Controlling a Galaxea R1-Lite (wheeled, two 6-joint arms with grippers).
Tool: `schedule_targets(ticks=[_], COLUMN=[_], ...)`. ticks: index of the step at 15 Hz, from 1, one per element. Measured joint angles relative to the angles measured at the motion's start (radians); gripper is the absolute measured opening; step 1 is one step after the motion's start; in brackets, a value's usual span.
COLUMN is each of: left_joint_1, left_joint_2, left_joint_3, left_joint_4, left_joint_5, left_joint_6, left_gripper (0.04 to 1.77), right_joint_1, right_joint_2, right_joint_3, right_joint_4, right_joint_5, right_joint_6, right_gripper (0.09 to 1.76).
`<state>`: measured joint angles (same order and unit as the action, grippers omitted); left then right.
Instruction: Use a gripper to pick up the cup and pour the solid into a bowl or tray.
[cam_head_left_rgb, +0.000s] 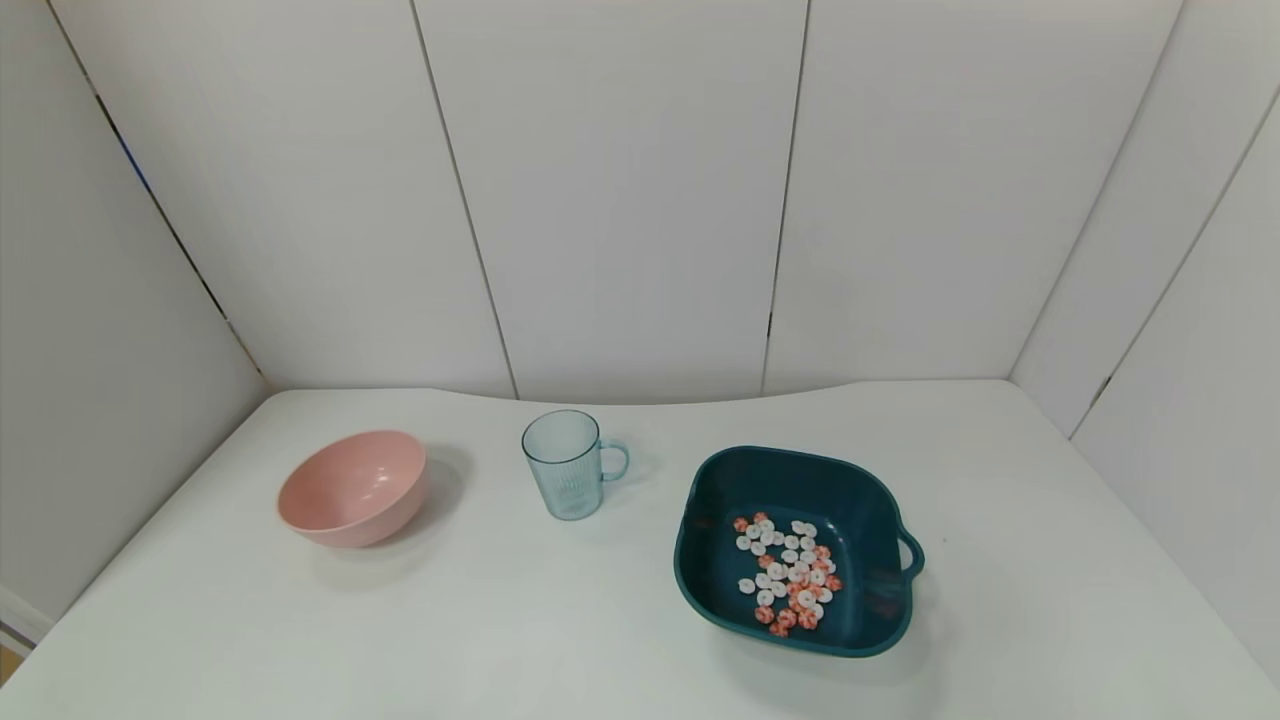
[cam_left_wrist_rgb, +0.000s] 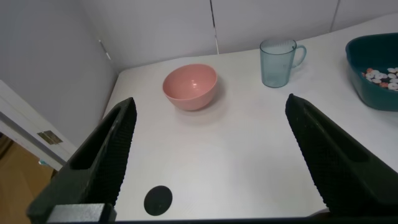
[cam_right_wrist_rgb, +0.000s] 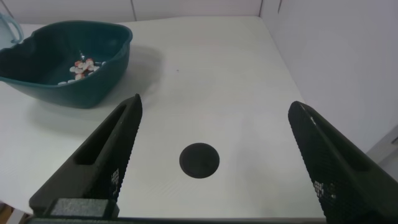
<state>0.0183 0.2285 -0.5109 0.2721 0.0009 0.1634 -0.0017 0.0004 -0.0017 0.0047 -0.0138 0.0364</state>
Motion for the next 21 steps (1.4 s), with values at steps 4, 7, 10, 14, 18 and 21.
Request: schedule_targets(ticks=[4,7,10,14,18,21], left_joint_1=[-0.010,-0.015,-0.016,-0.016,-0.016,-0.016], left_joint_2=[-0.106,-0.181,-0.216,-0.227,-0.229,-0.229], left_joint_3=[0.084,0.162,0.298,0.458,0.505,0.509], left_joint_4=[-0.005,-0.033,-0.224,-0.352,-0.330,-0.320], left_joint_5=[-0.005,-0.013,-0.014,-0.001,0.000,-0.007], left_joint_6=[-0.050,-0.092,-0.093,-0.086,-0.055,-0.071], left_gripper=[1.72,1.72,1.72,1.72,1.72,1.72], right_joint_1=[0.000,0.000,0.000,0.000,0.000,0.000], right_joint_2=[0.000,0.000,0.000,0.000,0.000,0.000], right_joint_3=[0.000,0.000,0.000,0.000,0.000,0.000], right_joint_4=[0.000,0.000,0.000,0.000,0.000,0.000], right_joint_5=[-0.001,0.000,-0.001,-0.001,-0.001,-0.001], right_joint_6=[0.000,0.000,0.000,0.000,0.000,0.000], right_gripper=[1.71,1.71,1.71,1.71,1.71,1.71])
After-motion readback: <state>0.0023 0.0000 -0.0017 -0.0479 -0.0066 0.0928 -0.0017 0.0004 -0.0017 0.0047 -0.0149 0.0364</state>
